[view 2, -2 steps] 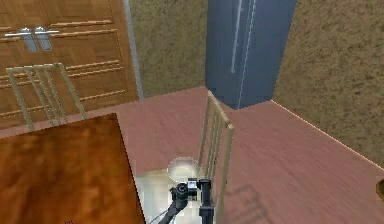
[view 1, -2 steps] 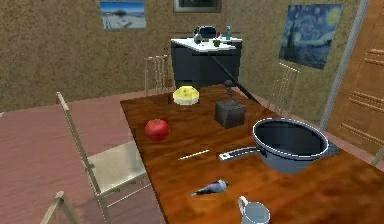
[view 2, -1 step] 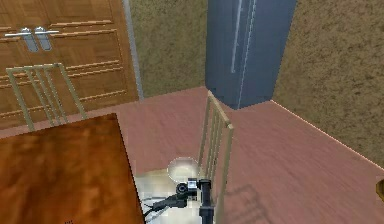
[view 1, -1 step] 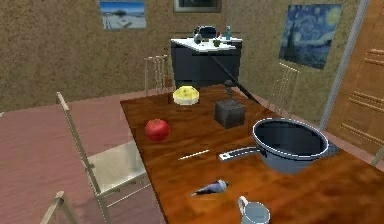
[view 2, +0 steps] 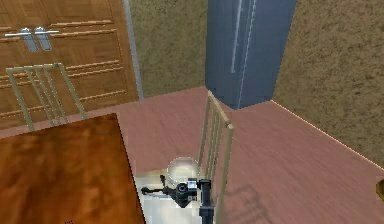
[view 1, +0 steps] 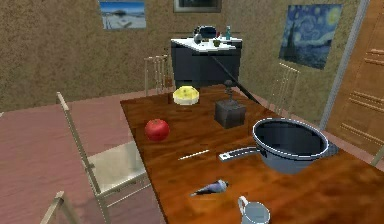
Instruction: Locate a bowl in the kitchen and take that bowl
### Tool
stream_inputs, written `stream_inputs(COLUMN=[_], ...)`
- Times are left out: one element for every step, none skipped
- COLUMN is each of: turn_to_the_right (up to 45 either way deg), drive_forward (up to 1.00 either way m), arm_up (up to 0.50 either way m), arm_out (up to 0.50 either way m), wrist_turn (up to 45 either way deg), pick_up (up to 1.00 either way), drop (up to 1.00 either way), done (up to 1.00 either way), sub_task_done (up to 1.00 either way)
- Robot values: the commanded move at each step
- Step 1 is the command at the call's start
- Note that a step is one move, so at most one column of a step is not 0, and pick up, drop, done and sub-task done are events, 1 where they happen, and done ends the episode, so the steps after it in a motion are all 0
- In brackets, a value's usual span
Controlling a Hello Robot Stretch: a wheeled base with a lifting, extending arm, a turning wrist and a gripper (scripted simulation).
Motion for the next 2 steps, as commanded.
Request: stream_inputs(turn_to_the_right=[0.0,0.0], drive_forward=[0.00,0.00], arm_up=[0.00,-0.08], arm_out=[0.00,0.00], wrist_turn=[36.0,0.0], pick_up=[0.00,0.00], drop=[0.00,0.00], done=[0.00,0.00], sub_task_done=[0.00,0.00])
